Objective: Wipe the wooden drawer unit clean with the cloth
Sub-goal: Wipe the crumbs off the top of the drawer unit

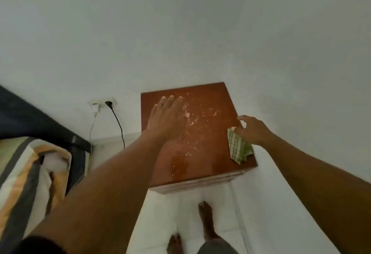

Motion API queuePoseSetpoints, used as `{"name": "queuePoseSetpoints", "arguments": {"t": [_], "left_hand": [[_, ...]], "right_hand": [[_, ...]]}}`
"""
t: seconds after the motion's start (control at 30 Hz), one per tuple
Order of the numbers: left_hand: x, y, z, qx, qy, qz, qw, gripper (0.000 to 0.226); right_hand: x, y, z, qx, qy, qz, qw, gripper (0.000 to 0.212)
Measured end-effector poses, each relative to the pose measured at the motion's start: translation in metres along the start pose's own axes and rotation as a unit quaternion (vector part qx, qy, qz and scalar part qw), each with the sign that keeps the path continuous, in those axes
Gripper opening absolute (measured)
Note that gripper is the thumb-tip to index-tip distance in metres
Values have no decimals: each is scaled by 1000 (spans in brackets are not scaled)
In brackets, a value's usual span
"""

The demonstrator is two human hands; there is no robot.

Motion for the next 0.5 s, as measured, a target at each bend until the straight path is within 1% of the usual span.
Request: {"name": "queuePoseSetpoints", "arguments": {"t": [0.03, 0.1, 0.13, 0.2, 0.27, 0.37, 0.5], "left_hand": [[23, 0, 1, -4, 20, 8, 1000, 66], [73, 5, 6, -20, 33, 19, 999, 66], [99, 6, 5, -22, 46, 27, 998, 66], [144, 7, 9, -27, 65, 24, 997, 66], [177, 6, 22, -28, 72, 30, 997, 67], [219, 1, 50, -33, 90, 22, 995, 69], [254, -3, 94, -23, 85, 15, 996, 67]], "right_hand": [[12, -22, 12, 13, 2, -22, 1000, 59], [35, -65, 41, 23, -4, -38, 999, 55], [48, -89, 51, 31, -4, -40, 999, 56], [71, -125, 68, 32, -19, -66, 997, 67], [85, -146, 85, -3, -50, -100, 994, 75], [97, -169, 110, -49, -92, -147, 984, 74], [104, -179, 127, -124, -158, -131, 971, 69]]}}
Point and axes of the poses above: each hand's wrist, its own z-axis towards the middle knuckle, its own x-axis out of the palm, y = z × x, the point moved 6 cm from there along z, towards the middle knuckle, and after that the axes turned 13 degrees about z, right-handed, at the moved point
